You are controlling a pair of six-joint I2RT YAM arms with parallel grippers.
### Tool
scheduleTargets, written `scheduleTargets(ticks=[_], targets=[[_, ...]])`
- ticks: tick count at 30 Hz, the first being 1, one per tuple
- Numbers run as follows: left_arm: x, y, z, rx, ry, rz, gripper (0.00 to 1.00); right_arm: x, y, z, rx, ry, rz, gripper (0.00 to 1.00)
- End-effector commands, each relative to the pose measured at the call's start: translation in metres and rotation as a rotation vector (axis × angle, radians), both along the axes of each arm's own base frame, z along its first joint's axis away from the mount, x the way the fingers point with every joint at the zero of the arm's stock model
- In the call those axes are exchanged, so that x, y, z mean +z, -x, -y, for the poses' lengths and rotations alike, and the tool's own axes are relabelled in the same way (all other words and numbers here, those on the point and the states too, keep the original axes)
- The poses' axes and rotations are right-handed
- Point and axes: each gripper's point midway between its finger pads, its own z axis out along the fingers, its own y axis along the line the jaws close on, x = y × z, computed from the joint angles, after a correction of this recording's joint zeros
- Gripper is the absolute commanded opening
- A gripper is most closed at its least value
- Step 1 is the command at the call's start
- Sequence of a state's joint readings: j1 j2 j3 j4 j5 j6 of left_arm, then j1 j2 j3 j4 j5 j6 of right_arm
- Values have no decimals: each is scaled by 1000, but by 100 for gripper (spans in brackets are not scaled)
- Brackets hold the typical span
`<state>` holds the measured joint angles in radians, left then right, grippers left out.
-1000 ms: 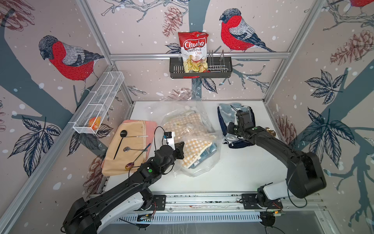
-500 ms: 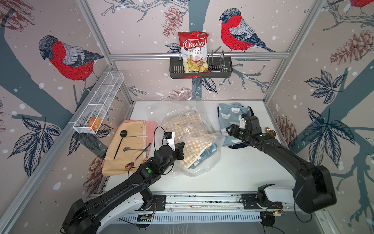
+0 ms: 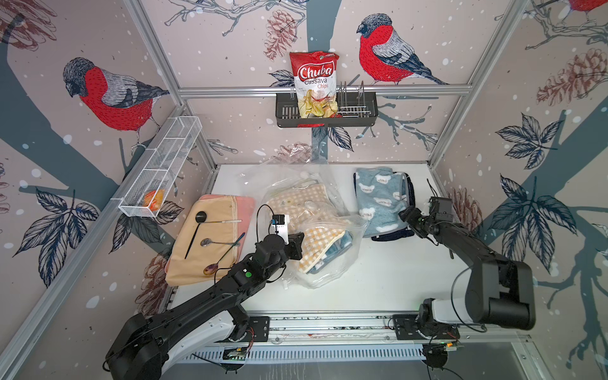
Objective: Take the blanket out of the vacuum bag
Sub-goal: Place the blanket at the center of the board.
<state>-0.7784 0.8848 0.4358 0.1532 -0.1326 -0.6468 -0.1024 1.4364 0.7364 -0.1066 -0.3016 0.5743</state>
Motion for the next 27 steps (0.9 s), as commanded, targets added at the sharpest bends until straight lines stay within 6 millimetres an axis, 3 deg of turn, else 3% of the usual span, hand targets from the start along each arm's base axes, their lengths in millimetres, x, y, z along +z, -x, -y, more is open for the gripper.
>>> scheduleTargets(ticks=[1,4,9,12,17,22,25,26,27], targets=[[9,-2,2,-4,20,33,0,0,-14,-10,61,8,50,65],[9,-2,0,2,11,37,0,6,-18,-13,55,62,53,44],[10,-3,1,1,8,39,0,31,-24,-14,30,185,78,17],[10,-3,1,-2,6,39,0,36,-24,-16,42,240,61,19],[11,-4,2,-4,3,40,0,49,-27,-20,40,183,128,3],[14,-5,4,-9,-4,44,0,69,-37,-47,147,88,217,1],[15,-5,3,-7,1,46,0,52,-36,-36,102,74,177,5],[14,-5,3,-7,2,45,0,41,-34,-31,85,73,149,9],[13,-4,3,-5,3,44,0,32,-30,-26,65,86,123,25]])
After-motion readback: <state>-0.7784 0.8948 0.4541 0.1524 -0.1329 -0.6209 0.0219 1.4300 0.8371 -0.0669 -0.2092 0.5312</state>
